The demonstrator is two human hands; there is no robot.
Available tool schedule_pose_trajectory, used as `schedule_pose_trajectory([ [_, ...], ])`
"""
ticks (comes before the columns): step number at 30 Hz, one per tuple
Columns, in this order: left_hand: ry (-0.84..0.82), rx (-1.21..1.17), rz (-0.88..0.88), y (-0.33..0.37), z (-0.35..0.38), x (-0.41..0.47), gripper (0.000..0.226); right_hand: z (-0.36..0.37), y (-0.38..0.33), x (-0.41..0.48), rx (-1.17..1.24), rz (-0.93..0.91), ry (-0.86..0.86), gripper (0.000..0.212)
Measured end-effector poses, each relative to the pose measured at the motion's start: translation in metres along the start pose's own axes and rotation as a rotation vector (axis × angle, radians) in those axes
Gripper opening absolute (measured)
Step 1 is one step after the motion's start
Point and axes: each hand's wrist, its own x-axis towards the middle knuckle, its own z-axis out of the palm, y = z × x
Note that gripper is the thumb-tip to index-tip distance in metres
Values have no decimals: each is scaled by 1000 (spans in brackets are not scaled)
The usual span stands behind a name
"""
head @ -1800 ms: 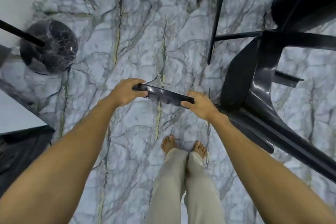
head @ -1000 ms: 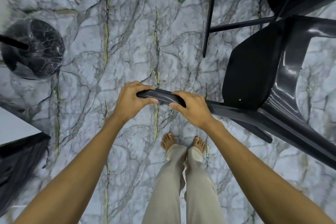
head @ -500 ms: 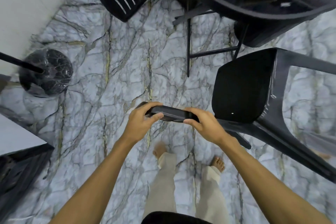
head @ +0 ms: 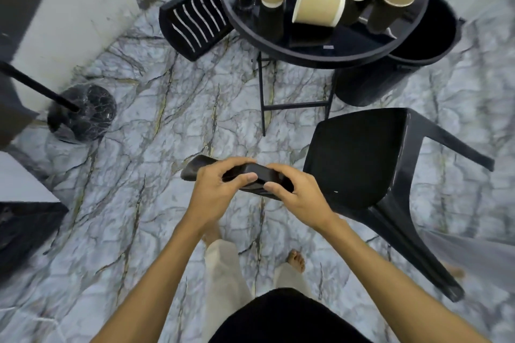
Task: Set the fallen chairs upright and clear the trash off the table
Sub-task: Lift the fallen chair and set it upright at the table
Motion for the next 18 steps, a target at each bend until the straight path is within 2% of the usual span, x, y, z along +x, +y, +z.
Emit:
schedule_pose_trajectory([
  [8,22,0,98,53,19,-36,18,-20,-13,-51,37,-118,339,43],
  [14,33,104,212,79,-5,-67,24,-7,-43,-71,165,-180,402,40],
  [18,37,161,200,71,-35,-89,24,6,-54,-84,194,-190,371,40],
])
